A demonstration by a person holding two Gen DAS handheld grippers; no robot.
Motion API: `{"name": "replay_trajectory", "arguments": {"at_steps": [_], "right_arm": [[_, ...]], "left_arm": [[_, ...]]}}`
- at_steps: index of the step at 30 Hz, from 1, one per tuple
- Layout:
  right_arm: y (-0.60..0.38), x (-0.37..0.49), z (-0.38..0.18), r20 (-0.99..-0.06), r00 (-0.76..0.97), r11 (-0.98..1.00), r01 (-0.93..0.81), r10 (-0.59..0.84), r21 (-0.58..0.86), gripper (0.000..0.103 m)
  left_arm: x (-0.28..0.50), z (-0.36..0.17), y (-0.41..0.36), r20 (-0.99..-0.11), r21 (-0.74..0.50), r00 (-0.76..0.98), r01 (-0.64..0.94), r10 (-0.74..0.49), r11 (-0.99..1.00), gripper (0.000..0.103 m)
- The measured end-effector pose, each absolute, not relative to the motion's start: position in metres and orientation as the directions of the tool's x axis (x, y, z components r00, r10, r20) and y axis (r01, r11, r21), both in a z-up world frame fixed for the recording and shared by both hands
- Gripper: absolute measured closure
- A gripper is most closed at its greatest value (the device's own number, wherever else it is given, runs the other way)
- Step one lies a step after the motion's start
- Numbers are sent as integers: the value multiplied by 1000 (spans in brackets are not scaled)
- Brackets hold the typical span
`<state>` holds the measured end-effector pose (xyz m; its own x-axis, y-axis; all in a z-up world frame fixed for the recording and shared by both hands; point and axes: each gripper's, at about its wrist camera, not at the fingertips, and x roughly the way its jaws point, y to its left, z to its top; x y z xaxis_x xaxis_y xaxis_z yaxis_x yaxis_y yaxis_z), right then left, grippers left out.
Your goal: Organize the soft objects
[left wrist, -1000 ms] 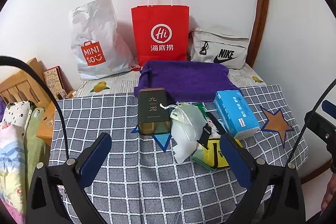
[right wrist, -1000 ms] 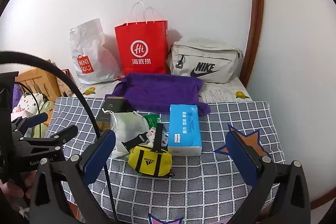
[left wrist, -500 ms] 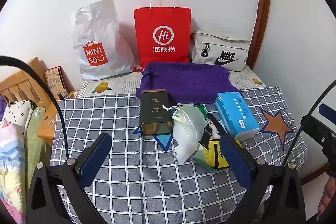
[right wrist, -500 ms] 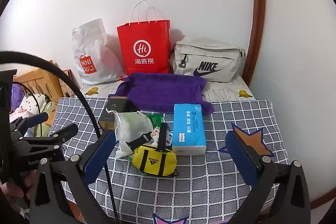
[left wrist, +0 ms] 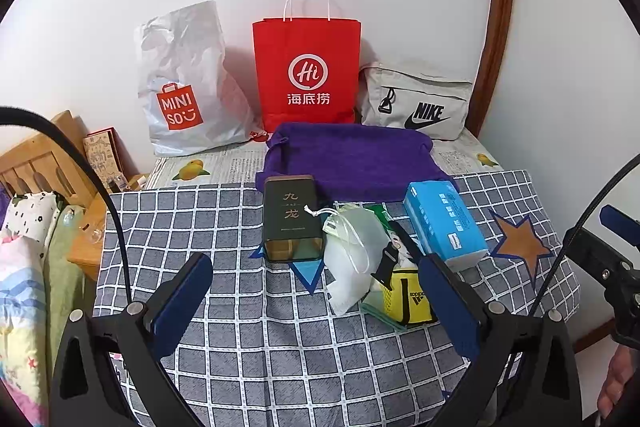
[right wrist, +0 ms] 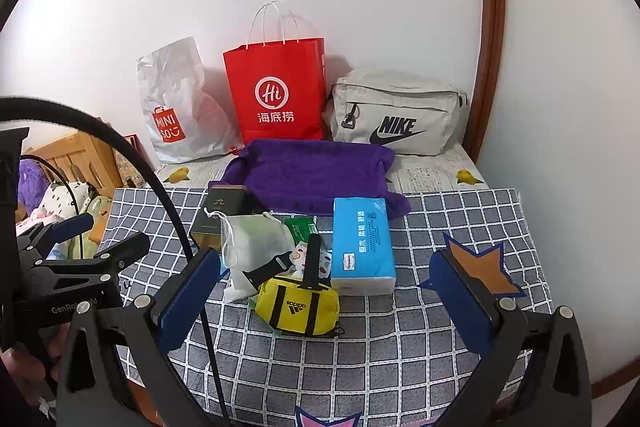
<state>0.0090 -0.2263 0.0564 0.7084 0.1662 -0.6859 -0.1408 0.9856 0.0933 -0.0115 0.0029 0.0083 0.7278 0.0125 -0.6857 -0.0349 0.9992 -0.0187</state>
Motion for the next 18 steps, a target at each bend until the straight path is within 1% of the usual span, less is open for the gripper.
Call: {"name": "replay_trajectory", "arguments": {"at_steps": [18], "right_arm": [[-228, 6, 58, -689, 708, 987, -135, 155, 83, 0]], "left_arm": [[-15, 9, 0, -688, -7, 726, -25, 13, 1000, 0]]}}
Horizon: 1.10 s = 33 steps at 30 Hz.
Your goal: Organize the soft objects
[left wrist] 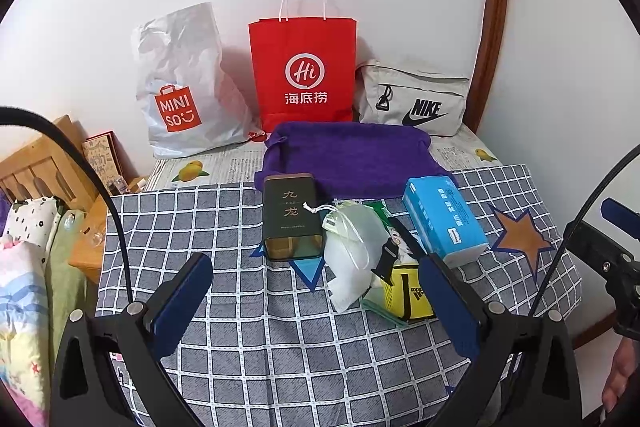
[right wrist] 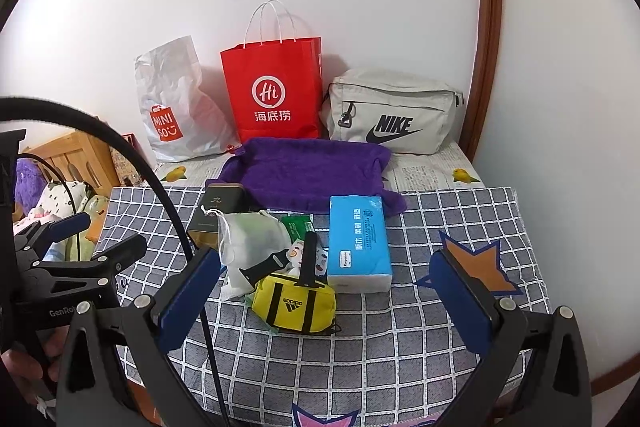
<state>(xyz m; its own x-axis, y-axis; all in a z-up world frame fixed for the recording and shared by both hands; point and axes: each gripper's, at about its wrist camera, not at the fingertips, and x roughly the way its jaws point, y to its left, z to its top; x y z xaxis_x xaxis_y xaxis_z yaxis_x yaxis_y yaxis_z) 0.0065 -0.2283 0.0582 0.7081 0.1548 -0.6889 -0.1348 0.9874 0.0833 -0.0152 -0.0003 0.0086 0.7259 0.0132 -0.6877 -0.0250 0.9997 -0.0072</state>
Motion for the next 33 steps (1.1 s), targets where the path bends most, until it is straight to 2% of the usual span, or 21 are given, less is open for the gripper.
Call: {"name": "replay_trajectory", "arguments": {"at_steps": [25, 33], "right_arm": [[-224, 8, 52, -690, 705, 986, -143, 164, 88, 0], [-221, 21, 27, -725, 662, 980, -167, 190, 104, 0]], "left_arm": [[-11, 4, 6, -694, -2, 720, -26, 17, 1000, 0], [-8, -8, 17, -705, -15, 709, -40, 18, 999, 0]]}}
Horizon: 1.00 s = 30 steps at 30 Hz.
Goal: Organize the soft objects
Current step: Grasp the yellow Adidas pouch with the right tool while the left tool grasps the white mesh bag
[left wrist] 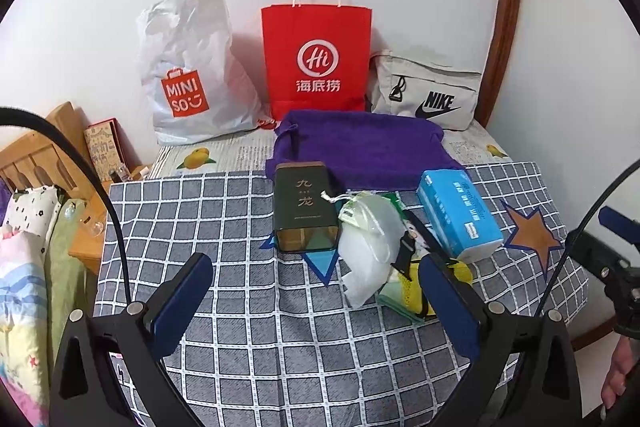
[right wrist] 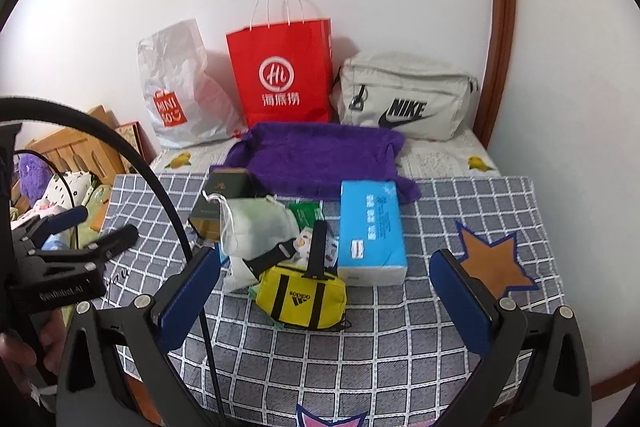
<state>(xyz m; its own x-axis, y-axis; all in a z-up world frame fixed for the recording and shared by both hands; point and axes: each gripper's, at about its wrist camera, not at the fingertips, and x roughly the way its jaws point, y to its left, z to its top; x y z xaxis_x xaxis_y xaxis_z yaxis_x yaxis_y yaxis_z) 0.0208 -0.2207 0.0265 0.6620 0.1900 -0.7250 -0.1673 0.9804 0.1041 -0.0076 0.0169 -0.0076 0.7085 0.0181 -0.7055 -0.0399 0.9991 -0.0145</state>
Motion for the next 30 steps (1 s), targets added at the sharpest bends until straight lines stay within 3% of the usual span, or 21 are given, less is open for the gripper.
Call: {"name": "replay_trajectory", "arguments": {"at_steps": [18, 26, 29, 30], "right_arm": [[-210, 66, -119, -868, 445, 970, -198, 220, 144, 0], [-227, 85, -160, -869, 402, 956, -160, 289, 245, 1], [-224, 88, -167, -854, 389, 938, -188, 345, 293, 10], [-224, 90, -170, -849, 385, 931, -197, 361, 307, 18]], "left_arm": [[19, -59, 35, -770, -40, 638, -67, 12, 997, 0], [31, -79, 34, -795, -49, 607, -48, -10, 998, 0], [36, -83, 31, -800, -53, 599, -32, -23, 998, 0], [39, -85, 29, -803, -51, 595, -27, -25, 998, 0]]}}
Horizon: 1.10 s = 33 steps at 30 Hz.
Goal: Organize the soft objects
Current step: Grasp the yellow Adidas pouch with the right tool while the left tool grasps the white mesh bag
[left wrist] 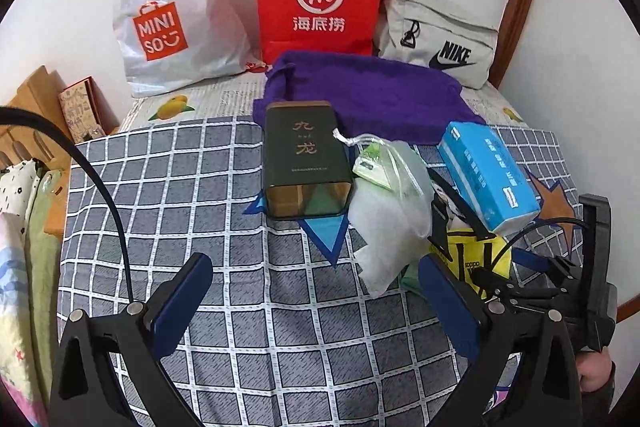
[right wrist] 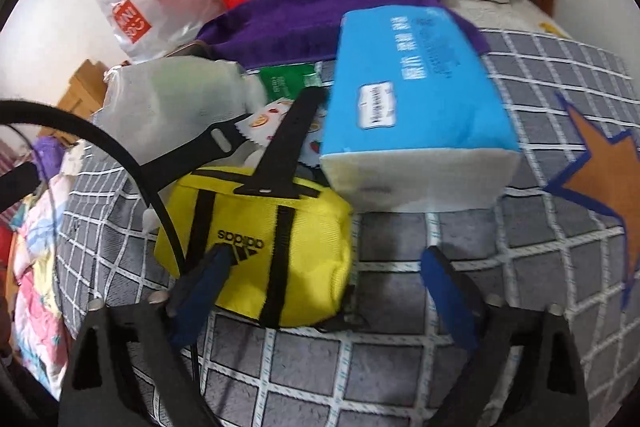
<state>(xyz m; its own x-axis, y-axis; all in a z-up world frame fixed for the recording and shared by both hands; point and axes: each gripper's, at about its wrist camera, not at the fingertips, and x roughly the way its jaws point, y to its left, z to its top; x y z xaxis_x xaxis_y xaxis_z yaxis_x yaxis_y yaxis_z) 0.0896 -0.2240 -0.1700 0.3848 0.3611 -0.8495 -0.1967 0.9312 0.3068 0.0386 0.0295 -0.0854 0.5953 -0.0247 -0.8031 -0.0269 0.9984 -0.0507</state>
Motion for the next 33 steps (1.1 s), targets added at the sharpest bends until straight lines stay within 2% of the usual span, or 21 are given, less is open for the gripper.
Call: {"name": "replay_trajectory", "arguments": {"at_steps": [2, 4, 7, 13, 19, 22, 25, 28, 30, 32, 33], "right_arm": [[-222, 89, -170, -825, 398, 914, -230, 401, 333, 28], [-220, 87, -167, -803, 403, 896, -269, 438, 354, 54], [-221, 86, -165, -784, 402, 879, -284, 473, 384, 73], [-221, 75, -149, -779, 413, 876, -317, 471, 362, 83], [-225, 69, -137, -789, 414, 882, -332, 454, 334, 87], [-233, 67, -134, -789, 415, 883, -329, 453, 334, 89], [-236, 62, -127, -783, 425, 881, -342, 455, 327, 89], [-238, 61, -121, -782, 430, 882, -348, 450, 316, 90], [-240, 60, -117, -778, 434, 880, -352, 455, 319, 90], [-240, 60, -112, -773, 436, 877, -356, 461, 323, 90], [-241, 60, -109, -770, 437, 875, -357, 466, 327, 90]], "left_arm": [[42, -89, 27, -811, -47, 585, -21, -26, 999, 0], [46, -94, 26, -817, -49, 575, -17, -30, 999, 0], [52, -100, 25, -824, -53, 566, -13, -36, 999, 0], [59, -105, 17, -812, -113, 572, 35, -113, 993, 0], [71, -104, -6, -800, -130, 578, 93, -159, 987, 4], [83, -109, -12, -810, -139, 562, 94, -168, 986, 11], [95, -116, -17, -825, -161, 535, 88, -183, 983, 26], [103, -122, -22, -834, -168, 519, 87, -188, 982, 47], [107, -126, -24, -842, -164, 507, 84, -184, 983, 66], [110, -130, -23, -849, -181, 490, 87, -200, 980, 69], [111, -131, -22, -850, -192, 484, 86, -209, 978, 78]]}}
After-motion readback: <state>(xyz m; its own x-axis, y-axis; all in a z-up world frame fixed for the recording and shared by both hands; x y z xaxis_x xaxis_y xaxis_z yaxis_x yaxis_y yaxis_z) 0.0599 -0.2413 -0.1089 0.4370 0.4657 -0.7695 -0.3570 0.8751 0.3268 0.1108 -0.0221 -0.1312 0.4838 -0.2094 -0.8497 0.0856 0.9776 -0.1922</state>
